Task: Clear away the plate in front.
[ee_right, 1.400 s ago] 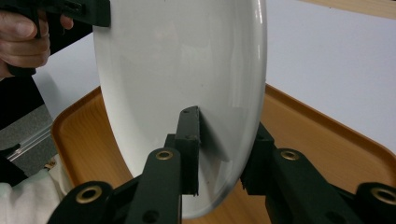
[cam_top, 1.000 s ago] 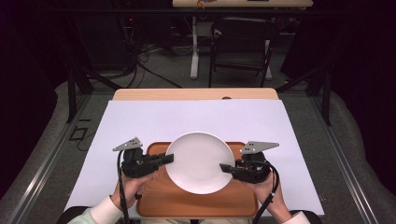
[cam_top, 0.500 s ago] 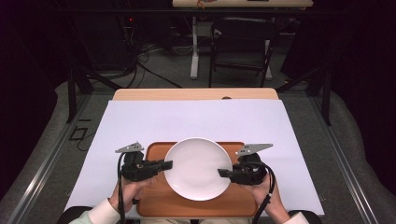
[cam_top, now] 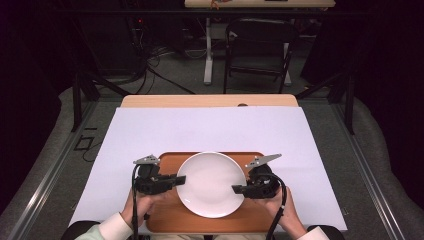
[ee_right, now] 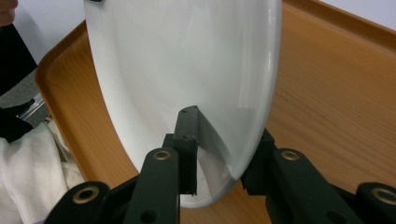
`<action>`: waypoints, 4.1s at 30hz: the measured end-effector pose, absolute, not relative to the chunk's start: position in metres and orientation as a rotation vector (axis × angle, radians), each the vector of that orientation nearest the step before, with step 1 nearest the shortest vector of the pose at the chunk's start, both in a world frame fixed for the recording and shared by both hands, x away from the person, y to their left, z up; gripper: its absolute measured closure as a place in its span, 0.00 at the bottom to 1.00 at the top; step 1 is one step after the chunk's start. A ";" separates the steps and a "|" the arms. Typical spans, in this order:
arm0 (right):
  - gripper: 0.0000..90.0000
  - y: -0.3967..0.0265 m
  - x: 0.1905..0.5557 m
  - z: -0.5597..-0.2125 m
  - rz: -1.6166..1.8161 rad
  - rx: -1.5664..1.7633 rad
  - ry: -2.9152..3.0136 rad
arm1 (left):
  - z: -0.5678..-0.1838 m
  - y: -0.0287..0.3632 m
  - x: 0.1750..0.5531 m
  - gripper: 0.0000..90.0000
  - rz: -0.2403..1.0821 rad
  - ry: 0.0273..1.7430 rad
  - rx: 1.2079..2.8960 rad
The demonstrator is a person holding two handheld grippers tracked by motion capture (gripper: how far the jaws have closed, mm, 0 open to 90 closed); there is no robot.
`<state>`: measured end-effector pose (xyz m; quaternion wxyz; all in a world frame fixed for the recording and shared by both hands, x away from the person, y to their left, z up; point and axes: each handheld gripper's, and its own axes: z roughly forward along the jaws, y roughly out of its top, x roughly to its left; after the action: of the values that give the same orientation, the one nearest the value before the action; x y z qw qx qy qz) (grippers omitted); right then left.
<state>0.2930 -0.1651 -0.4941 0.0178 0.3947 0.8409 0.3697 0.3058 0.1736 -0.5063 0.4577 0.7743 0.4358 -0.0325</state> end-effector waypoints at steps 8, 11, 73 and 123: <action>0.77 -0.163 0.297 -0.498 1.121 1.246 2.623 | -0.512 0.168 0.309 0.84 -0.030 1.089 1.925; 0.75 -0.163 0.299 -0.500 1.110 1.253 2.626 | -0.515 0.167 0.312 0.83 -0.033 1.104 1.927; 0.52 -0.157 0.313 -0.521 0.856 1.363 2.665 | -0.545 0.143 0.328 0.65 0.011 1.151 2.104; 0.00 -0.256 0.250 -0.464 1.046 1.197 2.297 | -0.472 0.249 0.283 0.08 0.345 0.951 2.027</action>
<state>0.2504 -0.2564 -0.4640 0.1730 0.4221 0.8098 0.3689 0.2827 0.2489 -0.4718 0.4241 0.8102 0.3802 0.1380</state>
